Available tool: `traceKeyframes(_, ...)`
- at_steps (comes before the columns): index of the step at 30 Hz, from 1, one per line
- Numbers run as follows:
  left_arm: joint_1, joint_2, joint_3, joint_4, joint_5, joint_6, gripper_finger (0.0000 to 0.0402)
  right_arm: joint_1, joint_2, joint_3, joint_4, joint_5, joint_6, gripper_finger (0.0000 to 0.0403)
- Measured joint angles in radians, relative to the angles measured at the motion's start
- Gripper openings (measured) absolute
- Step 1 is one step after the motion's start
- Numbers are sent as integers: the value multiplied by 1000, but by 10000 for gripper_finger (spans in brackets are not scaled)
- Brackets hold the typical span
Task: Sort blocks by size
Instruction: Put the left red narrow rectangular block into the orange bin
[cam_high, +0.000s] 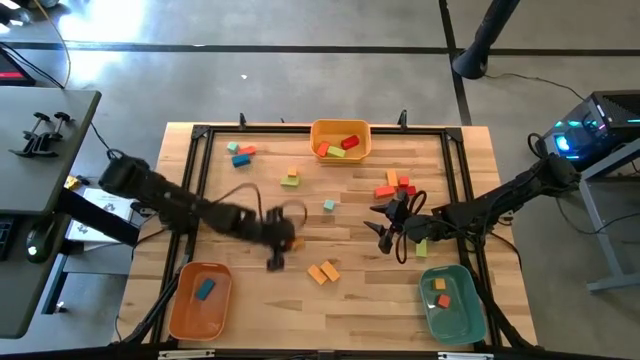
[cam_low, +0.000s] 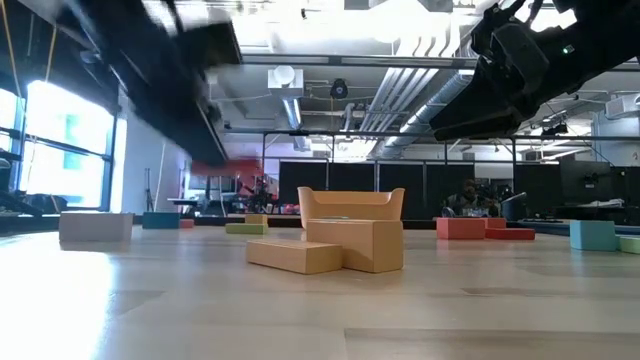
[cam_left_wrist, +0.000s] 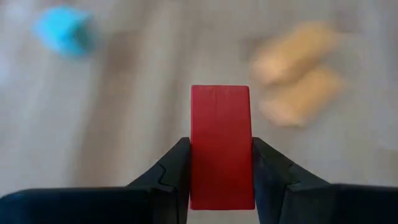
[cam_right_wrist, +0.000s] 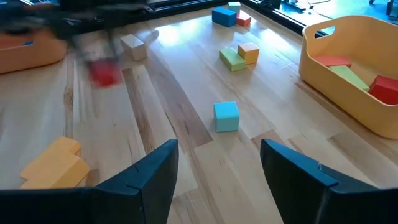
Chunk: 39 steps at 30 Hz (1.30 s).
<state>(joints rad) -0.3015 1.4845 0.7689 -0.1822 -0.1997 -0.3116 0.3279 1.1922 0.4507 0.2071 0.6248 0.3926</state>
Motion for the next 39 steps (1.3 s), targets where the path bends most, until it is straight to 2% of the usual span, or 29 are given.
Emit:
traceKeyframes(2, -95, 0, 78, -109, -57, -70, 97, 0, 0, 0, 0, 0, -1, 224)
traceKeyframes(4, -192, 3, 153, -289, -122, -197, 97, 0, 0, 0, 0, 0, -1, 224)
traceKeyframes(7, -331, 10, 237, -569, -141, -502, 97, -5, 0, 0, 1, 0, -8, 224)
traceKeyframes(10, -480, 9, 308, -739, -141, -842, 97, -21, 0, 0, 6, 0, -9, 224)
traceKeyframes(16, -740, 9, 341, -861, -41, -1472, 97, -54, 0, 0, 68, 0, -43, 224)
traceKeyframes(20, -854, 12, 297, -855, -1, -1775, 97, -69, 0, 0, 108, -28, -81, 224)
traceKeyframes(24, -886, 12, 202, -725, -1, -1825, 97, -73, 0, 0, 116, -36, -87, 224)
traceKeyframes(29, -847, 15, 88, -539, 4, -1819, 97, -73, 0, 0, 117, -39, -85, 224)
traceKeyframes(32, -827, 12, 60, -526, 8, -1826, 99, -73, 0, 0, 117, -39, -87, 224)
traceKeyframes(39, -812, -18, 60, -549, 47, -1808, 232, -73, 0, 0, 119, -39, -87, 224)
